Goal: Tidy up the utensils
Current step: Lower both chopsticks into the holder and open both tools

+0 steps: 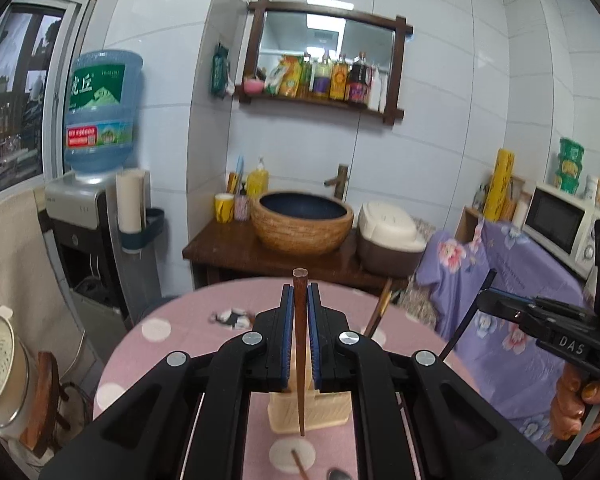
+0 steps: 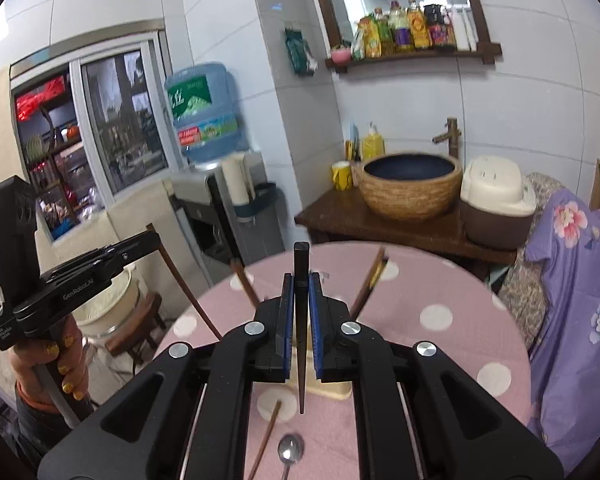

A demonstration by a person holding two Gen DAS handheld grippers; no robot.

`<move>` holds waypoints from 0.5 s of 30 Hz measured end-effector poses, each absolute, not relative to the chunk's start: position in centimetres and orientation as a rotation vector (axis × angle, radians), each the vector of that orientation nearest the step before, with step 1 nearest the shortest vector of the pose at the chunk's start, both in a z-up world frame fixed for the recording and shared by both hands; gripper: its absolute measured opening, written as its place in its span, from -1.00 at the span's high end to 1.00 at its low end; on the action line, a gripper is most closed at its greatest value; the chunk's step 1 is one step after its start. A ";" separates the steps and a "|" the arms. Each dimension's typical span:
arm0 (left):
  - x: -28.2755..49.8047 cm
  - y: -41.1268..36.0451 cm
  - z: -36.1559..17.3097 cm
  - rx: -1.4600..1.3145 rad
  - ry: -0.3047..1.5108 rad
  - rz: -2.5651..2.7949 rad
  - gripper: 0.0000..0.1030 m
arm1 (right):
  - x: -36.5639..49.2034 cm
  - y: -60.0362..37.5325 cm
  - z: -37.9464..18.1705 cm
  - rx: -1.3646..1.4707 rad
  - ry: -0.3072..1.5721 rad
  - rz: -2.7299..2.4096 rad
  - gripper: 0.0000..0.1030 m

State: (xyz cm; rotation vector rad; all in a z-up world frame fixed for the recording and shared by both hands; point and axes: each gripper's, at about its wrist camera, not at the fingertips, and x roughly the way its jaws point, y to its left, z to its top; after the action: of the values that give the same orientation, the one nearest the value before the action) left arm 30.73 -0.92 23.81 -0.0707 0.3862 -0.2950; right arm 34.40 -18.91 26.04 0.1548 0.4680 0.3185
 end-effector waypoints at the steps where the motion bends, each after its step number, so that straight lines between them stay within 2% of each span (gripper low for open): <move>1: 31.1 -1.0 24.8 -0.081 0.372 -0.290 0.84 | 34.8 -18.8 26.9 0.153 0.452 0.309 0.84; 7: 33.1 -2.3 27.1 -0.106 0.313 -0.246 0.84 | 37.2 -18.0 29.6 0.160 0.392 0.260 0.84; 15: 35.2 -3.6 21.7 -0.103 0.393 -0.219 0.84 | 40.4 -17.2 25.2 0.129 0.435 0.180 0.84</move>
State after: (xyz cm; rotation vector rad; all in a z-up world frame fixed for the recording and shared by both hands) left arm 35.16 -3.60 21.67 -0.1025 0.3931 -0.2194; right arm 40.44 -17.21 25.16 0.1287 0.4350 0.1796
